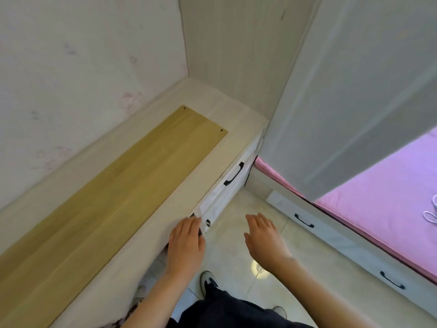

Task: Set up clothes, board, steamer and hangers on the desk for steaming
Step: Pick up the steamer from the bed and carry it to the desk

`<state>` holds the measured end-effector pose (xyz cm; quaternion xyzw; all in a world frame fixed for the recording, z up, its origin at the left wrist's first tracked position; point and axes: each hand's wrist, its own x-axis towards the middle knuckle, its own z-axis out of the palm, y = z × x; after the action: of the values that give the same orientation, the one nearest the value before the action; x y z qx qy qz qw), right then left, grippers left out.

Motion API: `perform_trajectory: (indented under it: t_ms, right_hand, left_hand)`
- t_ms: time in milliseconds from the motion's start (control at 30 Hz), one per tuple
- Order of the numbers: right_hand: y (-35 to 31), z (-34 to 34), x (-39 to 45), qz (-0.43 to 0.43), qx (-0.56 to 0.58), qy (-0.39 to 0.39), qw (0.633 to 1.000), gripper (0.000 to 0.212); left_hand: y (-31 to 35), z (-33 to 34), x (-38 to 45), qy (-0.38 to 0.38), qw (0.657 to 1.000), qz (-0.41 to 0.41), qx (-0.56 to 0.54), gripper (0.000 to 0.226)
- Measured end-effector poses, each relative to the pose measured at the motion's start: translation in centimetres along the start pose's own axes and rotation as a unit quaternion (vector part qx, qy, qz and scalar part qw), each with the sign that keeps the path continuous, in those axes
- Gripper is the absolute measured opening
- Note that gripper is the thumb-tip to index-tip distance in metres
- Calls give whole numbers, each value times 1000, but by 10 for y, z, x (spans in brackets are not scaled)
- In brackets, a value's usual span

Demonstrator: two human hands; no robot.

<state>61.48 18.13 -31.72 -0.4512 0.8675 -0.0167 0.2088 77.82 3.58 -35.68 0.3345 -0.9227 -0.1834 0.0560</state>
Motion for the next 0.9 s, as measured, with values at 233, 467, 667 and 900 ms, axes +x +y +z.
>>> perform_trajectory:
  t_ms: [233, 467, 667, 900]
  right_hand:
    - [81, 10, -73, 90, 26, 32, 995, 56]
    - [167, 21, -160, 170, 67, 59, 981, 55]
    - [236, 37, -228, 235, 88, 68, 966, 57]
    - [301, 49, -288, 327, 119, 87, 933, 57]
  left_hand:
    - [95, 29, -1, -48, 994, 99, -11, 44]
    - [213, 67, -27, -103, 978, 184, -3, 48]
    - [301, 106, -63, -136, 962, 236, -13, 49]
    - [380, 143, -76, -167, 935, 312, 10, 48]
